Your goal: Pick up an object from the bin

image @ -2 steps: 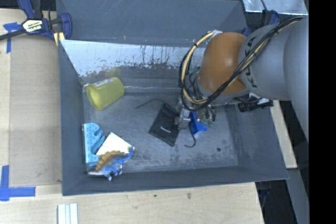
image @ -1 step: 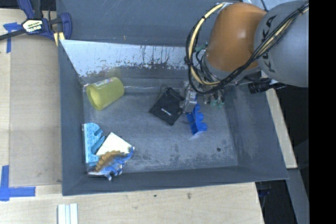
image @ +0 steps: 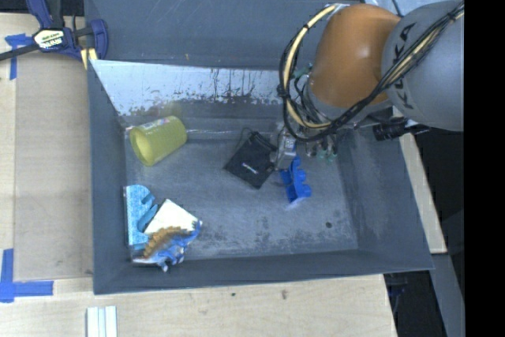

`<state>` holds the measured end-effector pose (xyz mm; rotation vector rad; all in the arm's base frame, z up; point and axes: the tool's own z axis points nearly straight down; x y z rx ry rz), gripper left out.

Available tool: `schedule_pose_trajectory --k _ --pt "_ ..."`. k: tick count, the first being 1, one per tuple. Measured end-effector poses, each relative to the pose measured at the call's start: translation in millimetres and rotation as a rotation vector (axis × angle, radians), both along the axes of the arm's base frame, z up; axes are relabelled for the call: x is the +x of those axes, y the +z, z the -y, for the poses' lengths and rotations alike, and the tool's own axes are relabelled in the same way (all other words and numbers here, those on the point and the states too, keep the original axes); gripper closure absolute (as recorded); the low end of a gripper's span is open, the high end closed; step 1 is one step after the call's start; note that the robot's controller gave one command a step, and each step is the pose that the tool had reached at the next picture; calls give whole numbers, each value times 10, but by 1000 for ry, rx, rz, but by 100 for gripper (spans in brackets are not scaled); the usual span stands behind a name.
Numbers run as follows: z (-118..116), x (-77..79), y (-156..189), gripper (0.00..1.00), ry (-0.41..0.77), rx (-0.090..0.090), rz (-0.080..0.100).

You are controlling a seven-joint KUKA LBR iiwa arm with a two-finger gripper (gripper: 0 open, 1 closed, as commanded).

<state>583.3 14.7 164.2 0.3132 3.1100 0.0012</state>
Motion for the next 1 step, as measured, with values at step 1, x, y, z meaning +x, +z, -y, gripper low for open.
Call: schedule_pose_trajectory --k 1 --pt "28 41 1009 100 3 0 4"
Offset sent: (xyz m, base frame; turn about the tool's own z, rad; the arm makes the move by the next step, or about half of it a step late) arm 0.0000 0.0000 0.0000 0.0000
